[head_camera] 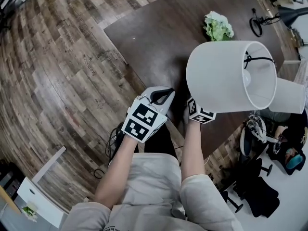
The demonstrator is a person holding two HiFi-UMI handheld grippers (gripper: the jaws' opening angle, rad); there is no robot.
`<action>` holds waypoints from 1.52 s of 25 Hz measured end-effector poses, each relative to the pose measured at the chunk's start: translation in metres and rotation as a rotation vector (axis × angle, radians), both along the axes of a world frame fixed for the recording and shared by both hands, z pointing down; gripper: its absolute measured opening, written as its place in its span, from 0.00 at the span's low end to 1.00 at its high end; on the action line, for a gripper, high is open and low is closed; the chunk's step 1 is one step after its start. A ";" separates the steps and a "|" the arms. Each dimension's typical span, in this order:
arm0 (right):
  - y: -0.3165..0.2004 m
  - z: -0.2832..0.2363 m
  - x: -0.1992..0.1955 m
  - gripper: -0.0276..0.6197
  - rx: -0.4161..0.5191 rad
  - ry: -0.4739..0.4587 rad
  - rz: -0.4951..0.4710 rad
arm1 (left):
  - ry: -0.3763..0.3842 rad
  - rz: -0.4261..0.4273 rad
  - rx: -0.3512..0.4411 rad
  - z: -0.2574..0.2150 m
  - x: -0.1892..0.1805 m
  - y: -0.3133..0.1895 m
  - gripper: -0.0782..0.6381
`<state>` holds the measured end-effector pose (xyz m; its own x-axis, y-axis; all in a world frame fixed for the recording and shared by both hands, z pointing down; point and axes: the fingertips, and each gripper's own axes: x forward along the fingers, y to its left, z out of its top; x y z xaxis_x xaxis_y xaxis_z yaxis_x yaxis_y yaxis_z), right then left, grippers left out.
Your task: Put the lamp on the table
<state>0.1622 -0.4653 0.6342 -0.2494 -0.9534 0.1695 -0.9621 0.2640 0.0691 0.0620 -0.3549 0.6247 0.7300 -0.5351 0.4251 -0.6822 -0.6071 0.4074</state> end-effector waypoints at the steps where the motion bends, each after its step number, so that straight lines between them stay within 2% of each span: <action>1: 0.002 0.001 0.001 0.25 -0.005 -0.004 0.005 | -0.004 0.005 0.001 0.000 -0.002 0.003 0.11; 7: 0.029 0.008 0.014 0.31 -0.060 0.002 0.091 | -0.020 0.031 0.009 -0.003 -0.020 0.027 0.11; 10: 0.055 0.014 0.015 0.29 -0.091 0.011 0.122 | -0.037 0.051 0.017 -0.004 -0.031 0.044 0.11; 17: 0.139 0.009 0.018 0.26 -0.110 -0.001 0.196 | -0.053 0.107 0.053 -0.013 -0.047 0.087 0.11; 25: 0.242 -0.021 0.013 0.25 -0.146 -0.046 0.288 | -0.068 0.147 0.042 -0.031 -0.050 0.137 0.11; 32: 0.298 -0.067 0.051 0.23 -0.144 -0.130 0.369 | -0.129 0.265 0.096 -0.060 -0.013 0.169 0.11; 38: 0.328 -0.075 0.093 0.21 -0.192 -0.142 0.336 | -0.198 0.318 0.199 -0.085 0.049 0.181 0.11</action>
<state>0.2555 -0.1377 0.5587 0.0364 -0.9404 0.3382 -0.9934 -0.0709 -0.0903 0.1110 -0.1734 0.5392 0.7866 -0.3824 0.4848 -0.5017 -0.8535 0.1408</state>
